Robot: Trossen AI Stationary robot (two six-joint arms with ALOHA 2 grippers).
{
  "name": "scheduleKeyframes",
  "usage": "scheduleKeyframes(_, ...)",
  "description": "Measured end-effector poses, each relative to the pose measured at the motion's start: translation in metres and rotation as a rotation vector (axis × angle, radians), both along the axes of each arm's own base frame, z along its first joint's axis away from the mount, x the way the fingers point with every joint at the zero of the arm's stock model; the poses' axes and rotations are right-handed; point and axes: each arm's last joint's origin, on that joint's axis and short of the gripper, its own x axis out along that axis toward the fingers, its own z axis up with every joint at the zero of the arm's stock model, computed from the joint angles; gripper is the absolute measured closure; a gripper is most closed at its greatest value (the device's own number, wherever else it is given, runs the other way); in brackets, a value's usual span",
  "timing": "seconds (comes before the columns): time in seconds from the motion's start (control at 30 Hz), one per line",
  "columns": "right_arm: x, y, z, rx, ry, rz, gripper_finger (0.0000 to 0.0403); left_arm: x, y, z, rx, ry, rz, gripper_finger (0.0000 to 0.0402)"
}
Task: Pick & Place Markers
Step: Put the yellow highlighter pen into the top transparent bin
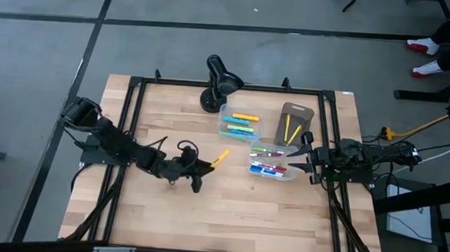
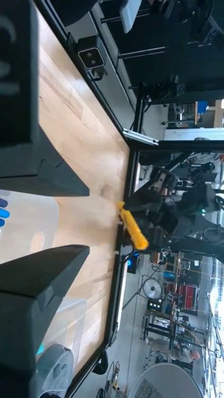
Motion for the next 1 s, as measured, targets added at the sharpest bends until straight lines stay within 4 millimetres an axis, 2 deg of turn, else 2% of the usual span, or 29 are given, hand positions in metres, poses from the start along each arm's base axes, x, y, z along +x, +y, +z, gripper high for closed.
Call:
scheduleKeyframes(0.33,0.0,0.0,0.0,0.0,0.0,0.0,0.0267,0.011,0.014,0.013,0.113,-0.088,-0.053,0.0339)
scheduleKeyframes(0.67,0.0,0.0,0.0,0.0,0.0,0.0,0.0267,0.019,0.041,0.017,0.346,-0.045,-0.079,0.0338)
scheduleKeyframes(0.87,0.0,0.0,0.0,0.0,0.001,0.0,0.0267,0.024,0.061,0.019,0.344,-0.064,-0.117,0.0338)
scheduleKeyframes(1.0,0.0,0.0,0.0,0.0,0.001,0.0,0.0267,0.025,0.067,0.019,0.358,-0.059,-0.113,0.0338)
